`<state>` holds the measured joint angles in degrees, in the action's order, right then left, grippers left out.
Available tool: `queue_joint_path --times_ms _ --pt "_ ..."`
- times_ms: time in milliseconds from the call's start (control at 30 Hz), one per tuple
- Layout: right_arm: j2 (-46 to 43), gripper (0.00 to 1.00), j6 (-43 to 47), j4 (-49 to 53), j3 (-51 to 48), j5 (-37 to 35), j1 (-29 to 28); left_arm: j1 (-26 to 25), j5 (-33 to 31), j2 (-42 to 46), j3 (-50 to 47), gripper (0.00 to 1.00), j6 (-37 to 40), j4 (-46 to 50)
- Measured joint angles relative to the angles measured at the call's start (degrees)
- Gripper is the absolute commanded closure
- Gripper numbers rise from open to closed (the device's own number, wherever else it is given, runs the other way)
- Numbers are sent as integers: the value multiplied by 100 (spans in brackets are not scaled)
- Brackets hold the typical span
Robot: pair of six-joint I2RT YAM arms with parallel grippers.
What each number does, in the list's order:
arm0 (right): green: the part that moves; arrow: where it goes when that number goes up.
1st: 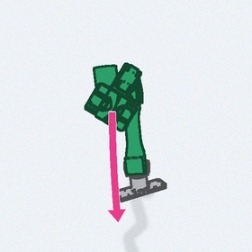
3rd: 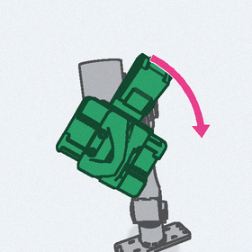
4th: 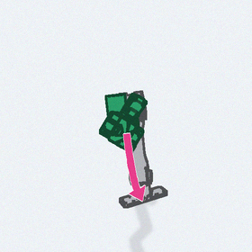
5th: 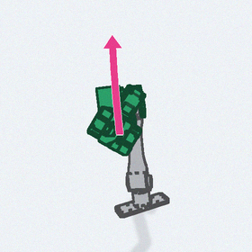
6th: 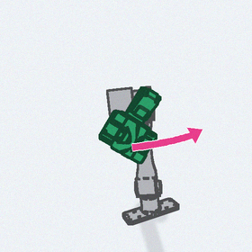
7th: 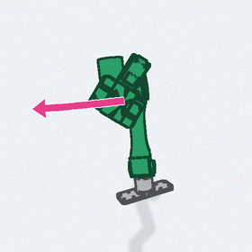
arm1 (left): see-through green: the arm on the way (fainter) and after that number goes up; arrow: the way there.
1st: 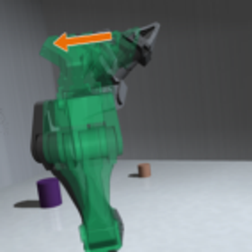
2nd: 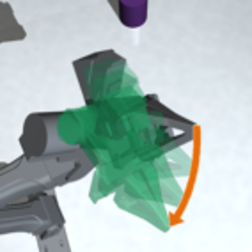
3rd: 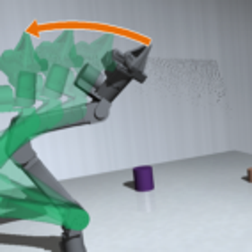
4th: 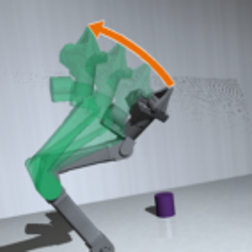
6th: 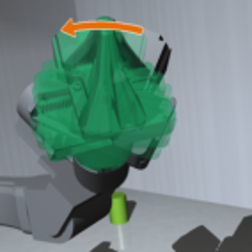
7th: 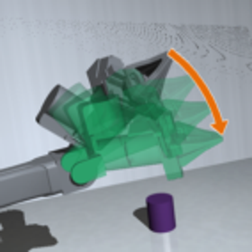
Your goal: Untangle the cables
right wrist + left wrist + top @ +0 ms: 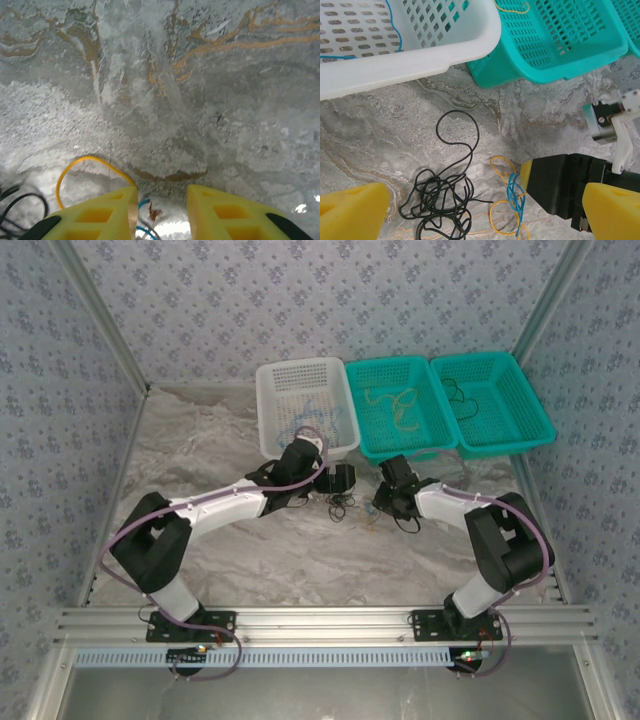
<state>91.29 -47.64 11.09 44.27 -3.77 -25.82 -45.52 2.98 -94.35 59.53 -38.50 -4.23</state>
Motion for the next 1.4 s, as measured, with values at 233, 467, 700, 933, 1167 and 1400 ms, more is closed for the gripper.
queue_joint_path --times_ms 233,467,700,933,1167,1400 --pt "63 80 -26 109 63 -181 -59 0 0 -39 0 1 -116 -52" --pt "79 77 -83 105 94 -243 -107 2 -2 -39 -2 1 -125 -55" --pt "57 76 -151 90 98 -245 -133 2 0 -70 -2 1 -125 -55" --pt "76 79 -227 -4 98 -195 -136 2 0 -70 0 1 -125 -57" --pt "129 97 -282 -131 90 -177 -157 2 17 -70 -2 1 -120 -63" --pt "-452 100 -101 -321 -271 -249 -210 0 197 -70 -116 1 280 -273"
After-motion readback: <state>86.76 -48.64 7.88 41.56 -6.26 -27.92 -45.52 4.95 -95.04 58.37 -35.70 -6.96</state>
